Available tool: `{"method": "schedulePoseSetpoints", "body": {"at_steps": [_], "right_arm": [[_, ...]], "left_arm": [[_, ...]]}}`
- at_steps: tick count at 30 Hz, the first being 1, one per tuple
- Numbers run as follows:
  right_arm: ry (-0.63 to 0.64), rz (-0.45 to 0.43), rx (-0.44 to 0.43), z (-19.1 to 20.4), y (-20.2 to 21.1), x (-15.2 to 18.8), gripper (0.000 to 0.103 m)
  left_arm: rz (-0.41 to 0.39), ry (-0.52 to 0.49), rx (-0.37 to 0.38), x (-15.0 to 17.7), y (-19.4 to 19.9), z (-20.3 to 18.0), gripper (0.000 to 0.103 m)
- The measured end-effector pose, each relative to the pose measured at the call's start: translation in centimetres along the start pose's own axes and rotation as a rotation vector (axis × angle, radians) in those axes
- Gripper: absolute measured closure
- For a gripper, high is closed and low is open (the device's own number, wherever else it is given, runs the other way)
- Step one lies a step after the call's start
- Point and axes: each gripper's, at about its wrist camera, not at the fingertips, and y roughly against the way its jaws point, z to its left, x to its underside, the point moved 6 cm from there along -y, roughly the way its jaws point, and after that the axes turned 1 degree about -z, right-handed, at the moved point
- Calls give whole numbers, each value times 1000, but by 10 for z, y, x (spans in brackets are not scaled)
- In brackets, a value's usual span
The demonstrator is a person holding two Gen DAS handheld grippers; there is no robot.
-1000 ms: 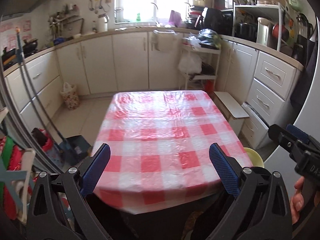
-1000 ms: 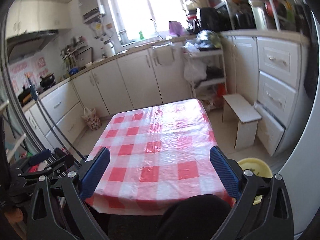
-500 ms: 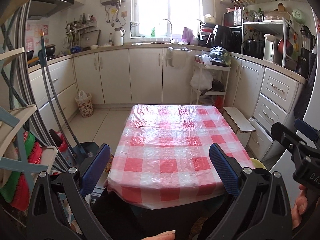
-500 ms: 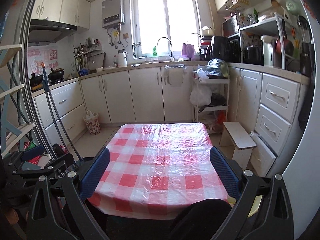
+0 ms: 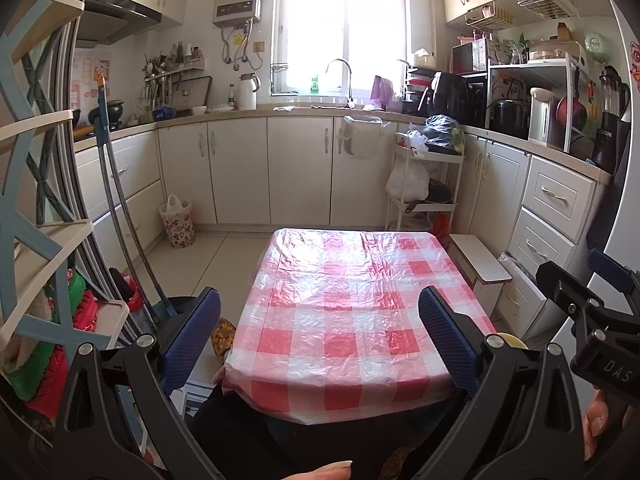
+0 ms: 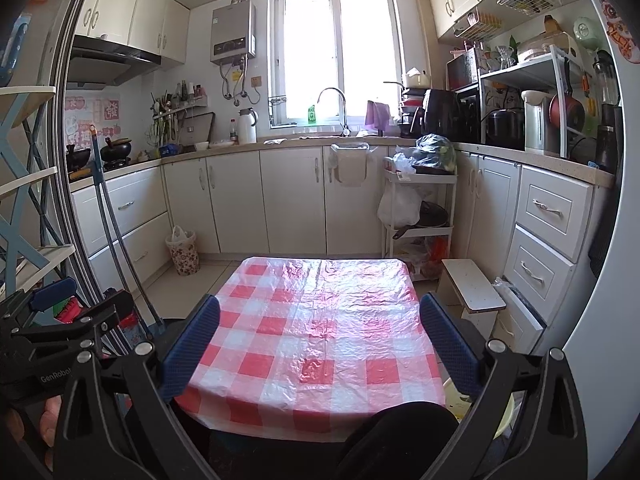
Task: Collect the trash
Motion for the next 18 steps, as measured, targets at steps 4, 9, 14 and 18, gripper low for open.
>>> {"method": "schedulePoseSetpoints", "body": {"at_steps": [4, 9, 14, 18], "right_arm": [[-9, 0, 0, -2, 1, 0, 7], [-9, 5, -7, 0, 1, 0, 7], [-10, 15, -10, 1, -1, 1, 7], [-9, 19, -16, 2, -2, 0, 7]], "left_arm": [[-8, -5, -4, -3, 3, -1, 7], [-15, 4, -9, -5, 6, 2, 7], [-14, 6, -10, -5, 6, 4, 7], [-12, 12, -9, -5, 4, 6, 7]]}}
